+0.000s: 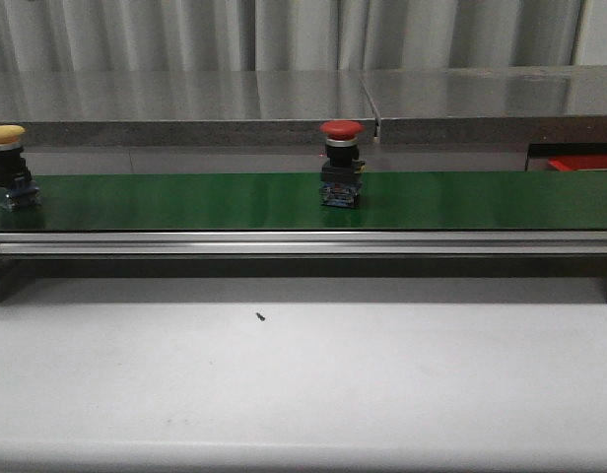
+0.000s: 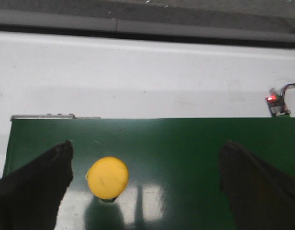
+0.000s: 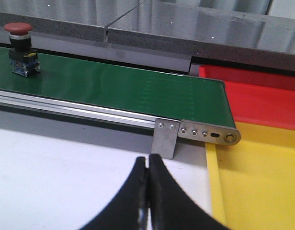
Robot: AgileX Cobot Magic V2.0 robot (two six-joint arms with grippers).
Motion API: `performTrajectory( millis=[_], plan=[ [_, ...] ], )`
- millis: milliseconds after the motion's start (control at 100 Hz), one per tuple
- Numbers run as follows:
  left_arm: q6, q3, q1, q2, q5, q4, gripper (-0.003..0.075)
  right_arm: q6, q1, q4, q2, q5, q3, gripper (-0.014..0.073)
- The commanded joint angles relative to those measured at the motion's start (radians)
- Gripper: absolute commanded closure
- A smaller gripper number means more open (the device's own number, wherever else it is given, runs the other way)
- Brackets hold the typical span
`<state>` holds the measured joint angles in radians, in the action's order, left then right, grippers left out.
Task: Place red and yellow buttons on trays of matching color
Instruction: 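Set the yellow button on the conveyor belt and release it, then lower the right gripper onto the red button at the belt's end and grasp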
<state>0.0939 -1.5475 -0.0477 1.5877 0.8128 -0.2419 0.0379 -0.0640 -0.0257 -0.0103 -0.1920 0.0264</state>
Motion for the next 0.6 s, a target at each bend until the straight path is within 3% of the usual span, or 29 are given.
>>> performTrajectory(
  millis=[0,330,590],
  plan=[
    [0.003,0.033,-0.044,-0.128,-0.102,-0.004,0.0120,0.002,0.001,-0.008,-0.014,0.082,0.000,0.0711],
    [0.003,0.492,-0.122,-0.500,-0.358,-0.004,0.0120,0.002,0.001,-0.008,-0.014,0.084,0.000,0.0711],
    [0.003,0.829,-0.122,-0.771,-0.480,-0.004,0.0137,0.002,0.001,-0.008,-0.014,0.250,-0.001,0.0711]
  ],
)
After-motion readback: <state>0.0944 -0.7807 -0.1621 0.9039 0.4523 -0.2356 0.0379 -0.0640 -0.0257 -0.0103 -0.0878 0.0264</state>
